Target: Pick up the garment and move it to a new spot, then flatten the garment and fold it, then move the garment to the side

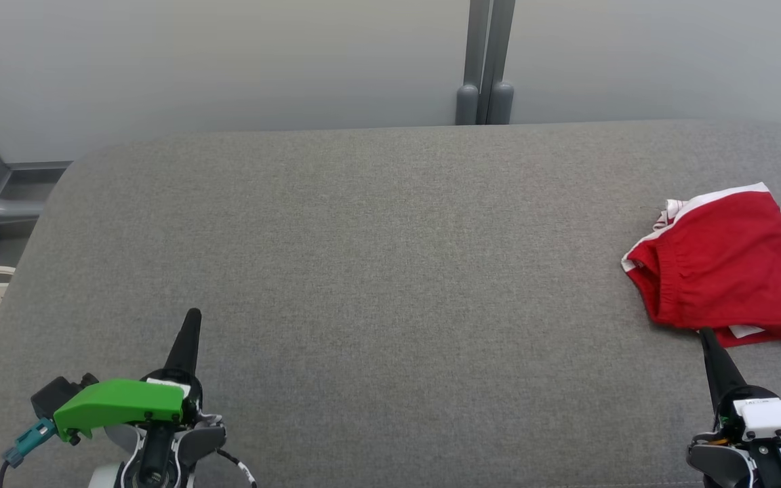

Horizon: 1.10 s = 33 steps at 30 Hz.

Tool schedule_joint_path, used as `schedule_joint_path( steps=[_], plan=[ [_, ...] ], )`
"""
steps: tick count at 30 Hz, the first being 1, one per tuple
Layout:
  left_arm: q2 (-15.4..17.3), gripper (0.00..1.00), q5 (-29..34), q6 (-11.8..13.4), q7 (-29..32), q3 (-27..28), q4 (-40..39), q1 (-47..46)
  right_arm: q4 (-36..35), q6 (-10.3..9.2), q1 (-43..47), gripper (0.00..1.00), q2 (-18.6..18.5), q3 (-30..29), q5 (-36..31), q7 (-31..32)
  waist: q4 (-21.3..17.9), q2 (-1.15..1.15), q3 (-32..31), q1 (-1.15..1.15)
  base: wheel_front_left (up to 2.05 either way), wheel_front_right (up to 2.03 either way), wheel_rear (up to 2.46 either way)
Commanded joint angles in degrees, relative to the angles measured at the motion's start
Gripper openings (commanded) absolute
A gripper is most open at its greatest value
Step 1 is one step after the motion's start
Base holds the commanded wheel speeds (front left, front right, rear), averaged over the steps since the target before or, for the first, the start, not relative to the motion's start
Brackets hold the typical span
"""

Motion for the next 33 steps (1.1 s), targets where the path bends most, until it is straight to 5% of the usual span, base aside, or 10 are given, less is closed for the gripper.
schedule_joint_path(
  steps=[1, 33],
  plan=[
    [-0.1, 0.0, -1.1, -0.5, 0.4, 0.4, -0.5, -1.4, -0.7, 0.02, -0.8, 0.0, -0.4, -0.3, 1.2, 0.3, -0.1, 0.0, 0.1, 0.0, 0.0, 0.0, 0.0],
    [-1.9, 0.0, -9.1, -2.2, 3.1, 2.8, -1.1, -2.7, -1.8, 0.02, -1.1, 0.0, -0.4, -1.9, 13.1, 1.9, -1.1, 0.0, 1.4, 0.0, 0.0, 0.0, 0.0]
  ],
)
